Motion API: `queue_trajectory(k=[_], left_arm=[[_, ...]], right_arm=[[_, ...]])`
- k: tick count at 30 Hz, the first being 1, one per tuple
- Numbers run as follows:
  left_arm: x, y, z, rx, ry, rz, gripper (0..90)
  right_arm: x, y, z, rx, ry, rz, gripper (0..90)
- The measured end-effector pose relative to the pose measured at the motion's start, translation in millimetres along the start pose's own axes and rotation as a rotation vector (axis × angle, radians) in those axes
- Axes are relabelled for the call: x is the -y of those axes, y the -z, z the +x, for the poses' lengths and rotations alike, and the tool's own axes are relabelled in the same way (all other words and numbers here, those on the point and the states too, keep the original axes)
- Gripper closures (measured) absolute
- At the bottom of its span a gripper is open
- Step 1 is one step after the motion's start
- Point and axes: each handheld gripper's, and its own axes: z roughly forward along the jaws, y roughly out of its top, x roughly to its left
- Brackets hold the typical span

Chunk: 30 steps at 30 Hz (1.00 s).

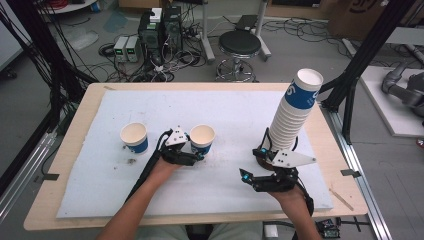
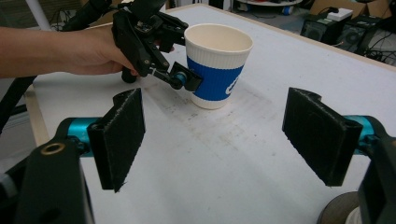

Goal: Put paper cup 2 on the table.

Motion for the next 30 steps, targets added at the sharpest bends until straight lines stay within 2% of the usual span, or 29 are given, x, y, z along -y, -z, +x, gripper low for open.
queue_trajectory(k=[2,5,13,19,21,26,30], left_arm=[[0.5,1.7,-0.5,0.007,0.015,0.001,25.2],[2.0,5.2,-1.4,0.013,0.052,0.005,19.2],[8.0,31.0,-5.1,0.024,0.074,-0.033,19.0],[6.7,64.4,-6.5,0.035,0.086,-0.131,18.9],[6.1,76.6,-6.8,0.047,0.094,-0.177,19.0],[10.1,108.0,-6.5,0.026,0.098,-0.27,18.8],[17.1,129.0,-4.8,-0.007,0.099,-0.3,18.5]], right_arm=[[0.3,-0.2,0.0,-0.003,-0.001,0.002,21.7],[0.4,-0.5,-0.9,-0.005,-0.004,0.003,21.7],[1.5,-1.0,-2.4,0.001,-0.007,0.003,21.7],[3.5,0.5,-2.8,0.022,-0.014,-0.002,21.7],[4.3,1.2,-3.5,0.032,-0.011,-0.005,21.7],[3.9,3.5,-2.4,0.047,0.0,-0.018,21.6],[5.6,6.1,-2.1,0.051,-0.002,-0.023,21.7]])
